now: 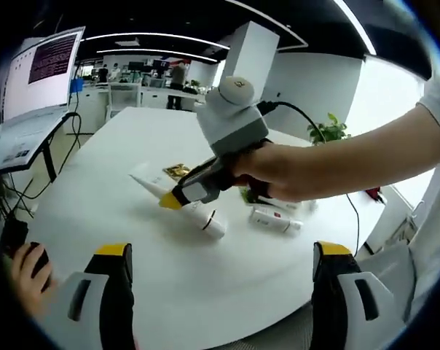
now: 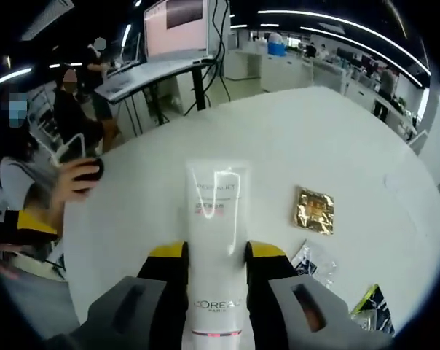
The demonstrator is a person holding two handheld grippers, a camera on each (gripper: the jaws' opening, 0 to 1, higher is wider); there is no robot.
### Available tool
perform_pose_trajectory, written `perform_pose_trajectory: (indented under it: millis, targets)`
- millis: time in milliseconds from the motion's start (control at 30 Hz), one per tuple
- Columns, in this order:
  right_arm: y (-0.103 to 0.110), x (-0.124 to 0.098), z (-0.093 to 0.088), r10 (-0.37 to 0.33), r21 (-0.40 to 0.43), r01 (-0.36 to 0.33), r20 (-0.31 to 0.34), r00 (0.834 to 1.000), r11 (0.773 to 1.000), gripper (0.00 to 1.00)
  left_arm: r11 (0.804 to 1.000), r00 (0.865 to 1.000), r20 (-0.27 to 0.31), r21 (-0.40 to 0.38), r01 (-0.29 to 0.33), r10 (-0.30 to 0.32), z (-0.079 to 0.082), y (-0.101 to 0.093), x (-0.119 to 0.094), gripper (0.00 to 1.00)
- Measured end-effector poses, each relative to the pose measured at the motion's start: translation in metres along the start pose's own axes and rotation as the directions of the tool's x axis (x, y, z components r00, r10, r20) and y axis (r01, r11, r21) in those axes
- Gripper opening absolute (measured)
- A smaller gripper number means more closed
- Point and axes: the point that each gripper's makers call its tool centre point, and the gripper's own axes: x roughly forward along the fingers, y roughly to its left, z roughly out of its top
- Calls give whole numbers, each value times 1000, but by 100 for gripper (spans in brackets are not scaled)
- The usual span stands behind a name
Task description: Arrange the skincare products in the storage area until every visible bottle or jar stands upright without overlapping.
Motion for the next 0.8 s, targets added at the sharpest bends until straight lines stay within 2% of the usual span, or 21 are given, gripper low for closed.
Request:
perform_pose_trajectory:
  millis: [67,433,800]
  targets:
    - [0,-1,1,-6,6,6,23,1000,1000,30,1000,1000,7,-11,6,-6,1,-1,0,96]
    - [9,-36,4,-16,0,16,118,993,1000,30,1000,1000,18,-18,-1,2,4,-1,0,97]
    - [21,-66,-15,-28,21,25,158,987,999,29,999,999,40,-39,3,-1,9,-3,-1,97]
